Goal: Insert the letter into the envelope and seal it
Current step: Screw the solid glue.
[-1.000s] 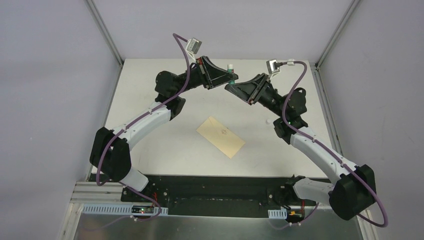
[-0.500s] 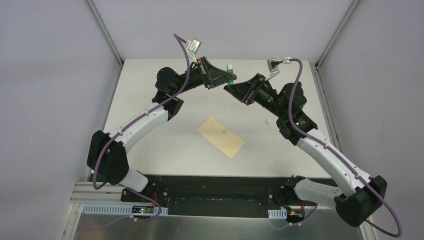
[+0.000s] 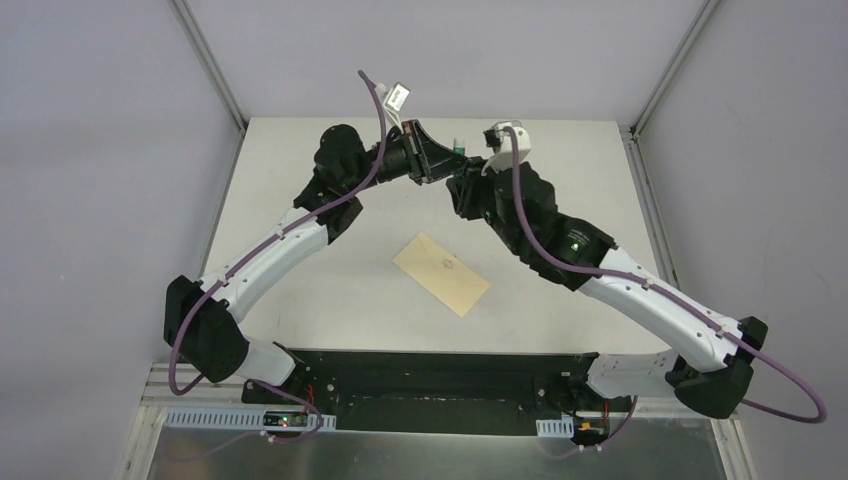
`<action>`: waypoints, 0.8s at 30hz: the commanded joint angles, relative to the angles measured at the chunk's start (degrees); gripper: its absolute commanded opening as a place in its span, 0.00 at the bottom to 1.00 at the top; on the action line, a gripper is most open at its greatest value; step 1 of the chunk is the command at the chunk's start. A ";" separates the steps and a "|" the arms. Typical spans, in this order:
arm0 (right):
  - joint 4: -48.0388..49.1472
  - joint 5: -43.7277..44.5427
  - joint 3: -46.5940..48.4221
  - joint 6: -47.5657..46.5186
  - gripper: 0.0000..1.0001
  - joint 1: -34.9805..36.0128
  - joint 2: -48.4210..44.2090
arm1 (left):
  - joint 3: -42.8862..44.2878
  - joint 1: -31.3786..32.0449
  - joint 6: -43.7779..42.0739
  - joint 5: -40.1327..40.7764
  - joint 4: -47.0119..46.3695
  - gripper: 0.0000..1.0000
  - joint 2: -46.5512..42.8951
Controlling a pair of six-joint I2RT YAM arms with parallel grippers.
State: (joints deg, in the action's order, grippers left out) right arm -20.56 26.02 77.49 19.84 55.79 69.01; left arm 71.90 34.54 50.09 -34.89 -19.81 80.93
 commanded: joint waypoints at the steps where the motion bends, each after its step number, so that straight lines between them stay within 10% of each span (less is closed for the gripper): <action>1: -4.42 10.34 2.69 -5.55 0.11 2.54 3.75 | 2.57 2.28 -3.00 0.98 2.99 0.00 -2.56; 18: -5.89 -7.24 -3.27 -6.27 0.71 1.91 -5.26 | 4.29 0.76 -11.12 -0.74 10.09 0.00 -1.76; 24: -12.95 -11.04 -4.89 -1.62 0.74 -2.06 -10.03 | 4.26 -2.22 -15.57 -9.53 9.76 0.00 -0.53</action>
State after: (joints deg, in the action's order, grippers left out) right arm -29.43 18.98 73.12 14.81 56.42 62.41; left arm 73.80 33.98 39.55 -37.60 -9.06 80.79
